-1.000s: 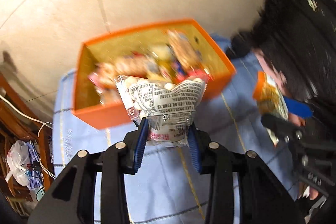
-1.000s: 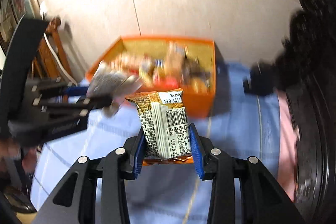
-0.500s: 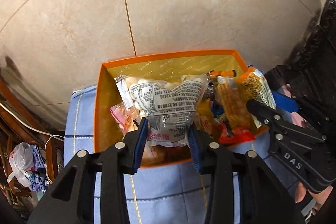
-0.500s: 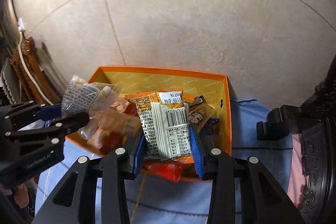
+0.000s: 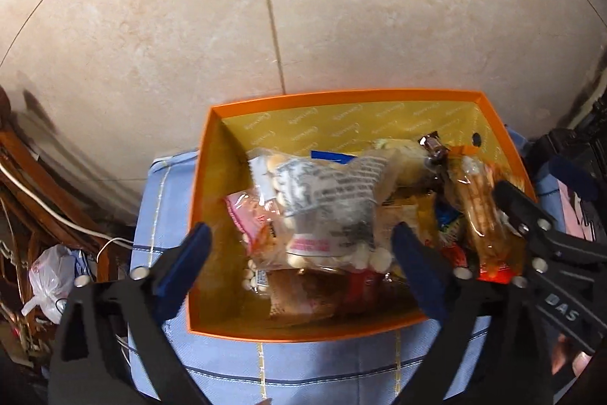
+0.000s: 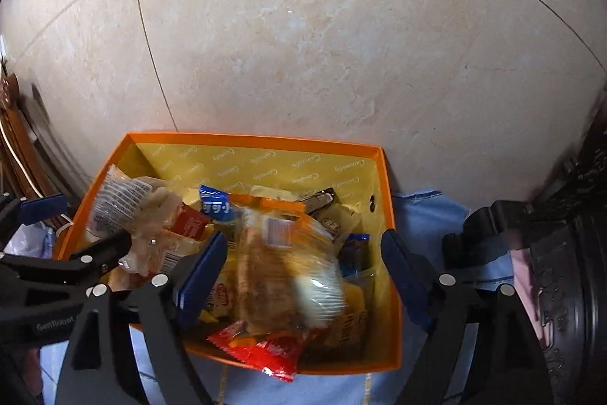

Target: Organize snacks

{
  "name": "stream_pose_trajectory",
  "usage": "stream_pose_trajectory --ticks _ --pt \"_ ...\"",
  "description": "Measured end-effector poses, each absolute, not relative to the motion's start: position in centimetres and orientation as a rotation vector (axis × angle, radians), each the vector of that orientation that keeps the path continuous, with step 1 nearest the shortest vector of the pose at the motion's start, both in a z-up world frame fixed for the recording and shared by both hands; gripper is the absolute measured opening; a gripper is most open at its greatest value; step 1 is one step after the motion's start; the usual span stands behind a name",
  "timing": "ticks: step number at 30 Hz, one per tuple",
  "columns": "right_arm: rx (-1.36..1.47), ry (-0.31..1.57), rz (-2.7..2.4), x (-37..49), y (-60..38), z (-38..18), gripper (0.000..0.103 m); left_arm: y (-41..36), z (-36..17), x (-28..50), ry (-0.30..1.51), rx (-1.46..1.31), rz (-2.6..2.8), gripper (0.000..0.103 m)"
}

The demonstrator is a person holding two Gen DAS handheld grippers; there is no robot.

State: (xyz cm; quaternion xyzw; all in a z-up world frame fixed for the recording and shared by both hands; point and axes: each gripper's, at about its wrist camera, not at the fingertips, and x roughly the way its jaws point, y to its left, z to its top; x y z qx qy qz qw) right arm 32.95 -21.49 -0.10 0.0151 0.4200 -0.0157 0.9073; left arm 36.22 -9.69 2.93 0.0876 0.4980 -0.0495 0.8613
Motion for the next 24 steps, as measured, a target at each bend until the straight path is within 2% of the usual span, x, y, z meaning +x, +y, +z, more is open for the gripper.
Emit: stream_pose_trajectory --ticks 10,24 --pt "0.009 0.825 -0.028 29.4 -20.9 2.1 0.085 -8.8 3.7 34.0 1.045 0.177 -0.082 0.095" --pt "0.068 0.807 -0.103 20.8 -19.9 4.8 0.088 -7.0 7.8 25.0 0.995 0.156 -0.053 0.096"
